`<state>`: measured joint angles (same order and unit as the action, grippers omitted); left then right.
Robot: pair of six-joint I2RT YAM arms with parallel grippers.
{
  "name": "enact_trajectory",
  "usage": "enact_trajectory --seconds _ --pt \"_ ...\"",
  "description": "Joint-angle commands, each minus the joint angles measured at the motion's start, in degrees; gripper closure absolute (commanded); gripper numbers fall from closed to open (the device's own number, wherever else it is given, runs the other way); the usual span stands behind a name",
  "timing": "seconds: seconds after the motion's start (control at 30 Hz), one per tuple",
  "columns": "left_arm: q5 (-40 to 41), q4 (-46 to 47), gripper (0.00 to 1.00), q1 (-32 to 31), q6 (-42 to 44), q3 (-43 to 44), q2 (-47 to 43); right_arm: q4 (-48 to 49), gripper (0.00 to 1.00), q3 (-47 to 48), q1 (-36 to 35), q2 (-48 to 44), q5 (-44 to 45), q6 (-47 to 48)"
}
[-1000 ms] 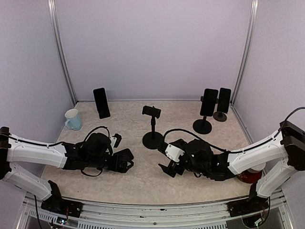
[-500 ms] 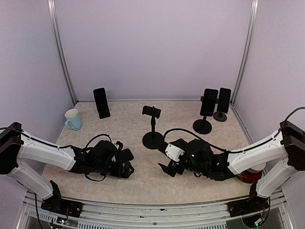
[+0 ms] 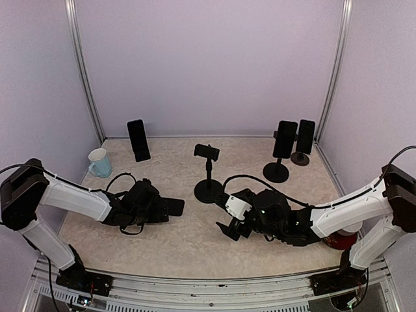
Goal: Place the phone on the phone stand
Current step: Adjust the phone at the center of the board.
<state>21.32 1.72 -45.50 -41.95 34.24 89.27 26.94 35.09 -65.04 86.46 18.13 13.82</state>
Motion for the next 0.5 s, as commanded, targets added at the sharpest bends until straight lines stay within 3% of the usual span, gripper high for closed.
enact_trajectory --seconds 0.0,0.27,0.47 --pt "-1.3 -3.4 0.01 1.6 1.8 3.6 4.4 1.4 0.0 -0.1 0.5 -1.5 0.4 -0.4" --pt "-3.7 -2.8 0.01 2.0 5.4 13.1 14.0 1.4 0.0 -1.3 0.5 -3.1 1.2 -0.5" --pt "-5.8 -1.3 0.01 6.5 7.0 16.6 17.8 2.0 0.0 -1.0 0.5 -1.7 0.8 -0.4"
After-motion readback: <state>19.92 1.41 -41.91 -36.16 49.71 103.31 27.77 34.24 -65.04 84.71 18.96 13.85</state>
